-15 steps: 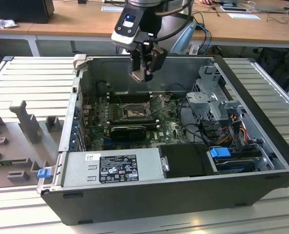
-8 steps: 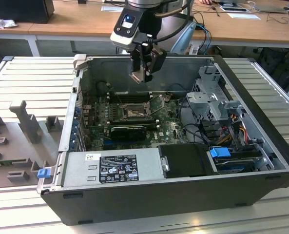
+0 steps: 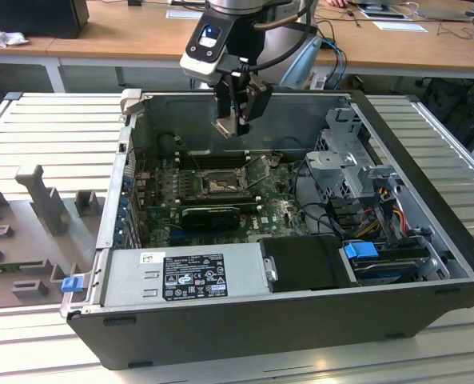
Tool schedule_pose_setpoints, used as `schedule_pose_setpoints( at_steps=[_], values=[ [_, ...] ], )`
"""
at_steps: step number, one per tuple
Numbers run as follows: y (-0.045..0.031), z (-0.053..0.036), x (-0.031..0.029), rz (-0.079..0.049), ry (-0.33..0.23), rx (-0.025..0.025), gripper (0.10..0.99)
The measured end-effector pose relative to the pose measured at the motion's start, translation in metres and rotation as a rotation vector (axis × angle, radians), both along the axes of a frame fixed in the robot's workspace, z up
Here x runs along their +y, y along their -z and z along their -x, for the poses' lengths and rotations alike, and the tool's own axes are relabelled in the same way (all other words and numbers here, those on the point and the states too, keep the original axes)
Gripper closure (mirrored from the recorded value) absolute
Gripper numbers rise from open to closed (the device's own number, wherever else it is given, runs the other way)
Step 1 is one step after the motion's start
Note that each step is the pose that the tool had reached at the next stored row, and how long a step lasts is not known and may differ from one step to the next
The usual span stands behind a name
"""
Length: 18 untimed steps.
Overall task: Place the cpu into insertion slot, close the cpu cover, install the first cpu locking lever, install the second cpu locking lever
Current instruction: 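Place the cpu into insertion slot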
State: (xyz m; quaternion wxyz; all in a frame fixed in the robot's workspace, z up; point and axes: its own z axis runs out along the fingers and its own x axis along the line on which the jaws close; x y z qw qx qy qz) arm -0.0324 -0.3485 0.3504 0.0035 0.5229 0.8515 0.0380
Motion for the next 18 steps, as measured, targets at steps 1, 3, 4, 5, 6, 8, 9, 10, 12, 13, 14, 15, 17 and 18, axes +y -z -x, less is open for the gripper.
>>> schedule_pose_setpoints(
  at_steps=[1,3,4,5,6,8,9,10,12,13,14,15,17,18],
  values=[
    [0.0002,0.0,0.0,0.0,0.005,0.0,0.557],
    [0.0005,0.0,0.0,0.0,0.013,0.0001,0.557],
    [0.0006,0.0,0.0,0.0,0.016,0.0002,0.557],
    [0.0008,0.0,0.0,0.0,0.021,0.0003,0.557],
    [0.001,0.0,0.0,0.0,0.024,0.0003,0.557],
    [0.0012,0.0,0.0,0.0,0.028,0.0003,0.557],
    [0.0013,0.0,0.0,0.0,0.032,0.0003,0.557],
    [0.0014,0.0,0.0,0.0,0.035,0.0003,0.557],
    [0.0017,0.0,0.0,0.0,0.042,0.0003,0.557],
    [0.0017,0.0,0.0,0.0,0.044,0.0003,0.557],
    [0.0018,0.0,0.0,0.0,0.046,0.0003,0.557],
    [0.002,0.0,0.0,0.0,0.049,0.0002,0.557],
    [0.0023,0.0,0.0,0.0,0.059,0.0004,0.557],
    [0.0025,0.0,0.0,0.0,0.062,0.0004,0.557]
  ],
)
